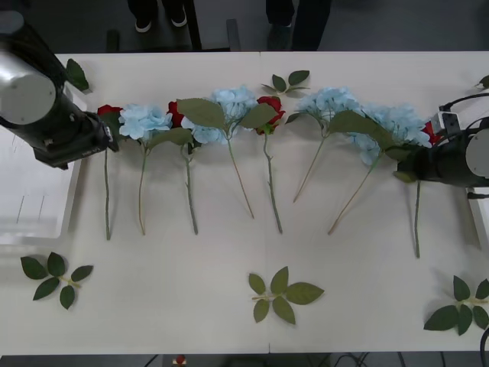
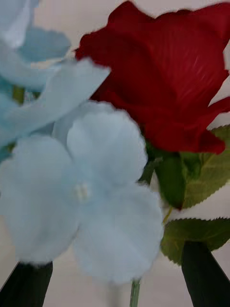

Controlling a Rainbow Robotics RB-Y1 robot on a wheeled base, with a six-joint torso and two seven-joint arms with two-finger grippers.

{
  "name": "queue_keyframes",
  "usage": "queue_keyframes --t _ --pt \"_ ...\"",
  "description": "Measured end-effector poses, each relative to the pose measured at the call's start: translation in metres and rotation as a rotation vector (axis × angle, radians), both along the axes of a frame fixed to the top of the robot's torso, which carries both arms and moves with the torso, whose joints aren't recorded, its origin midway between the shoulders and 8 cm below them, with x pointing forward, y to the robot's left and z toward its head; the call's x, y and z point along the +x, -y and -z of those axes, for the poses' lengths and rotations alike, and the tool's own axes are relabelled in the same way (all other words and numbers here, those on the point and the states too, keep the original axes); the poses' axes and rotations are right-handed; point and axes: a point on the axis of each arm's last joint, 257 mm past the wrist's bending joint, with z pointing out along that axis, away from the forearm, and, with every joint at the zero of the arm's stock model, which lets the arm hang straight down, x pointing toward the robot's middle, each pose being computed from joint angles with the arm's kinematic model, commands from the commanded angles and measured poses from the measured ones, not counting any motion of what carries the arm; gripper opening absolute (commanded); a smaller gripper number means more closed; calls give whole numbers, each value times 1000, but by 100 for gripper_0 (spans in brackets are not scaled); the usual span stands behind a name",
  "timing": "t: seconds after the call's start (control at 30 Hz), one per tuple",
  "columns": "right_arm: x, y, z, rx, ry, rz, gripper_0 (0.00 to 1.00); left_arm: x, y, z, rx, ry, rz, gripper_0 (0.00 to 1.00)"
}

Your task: Place the red flowers into the right box and the blue flowers into the left box. If a person shows an open palm, hand one flower to the person first, then continue sorting.

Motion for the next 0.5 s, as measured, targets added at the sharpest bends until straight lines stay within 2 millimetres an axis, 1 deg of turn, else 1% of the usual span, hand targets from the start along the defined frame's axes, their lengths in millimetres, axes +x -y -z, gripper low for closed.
queue_keyframes --t 0.03,0.1,0.13,0.2,0.23,0.33,0.37,0.43,0.5 --pt "3 4 -1 -9 10 8 69 1 2 11 17 -2 14 100" --pt "7 12 1 -28 18 23 66 3 7 27 53 0 41 100" --pt "9 17 4 -45 18 29 64 5 10 33 65 5 51 100" --pt "10 22 9 -80 16 30 55 10 20 40 66 17 60 100" --pt "9 23 13 -92 10 28 46 11 25 43 55 19 60 100" --pt "6 21 20 -116 -9 15 13 16 37 47 28 25 52 100" --pt "5 20 21 -122 -12 11 8 17 40 47 25 29 53 100" --pt "5 20 23 -131 -16 6 0 18 43 48 25 32 56 100" --pt "5 19 23 -132 -17 4 0 18 43 48 25 32 57 100"
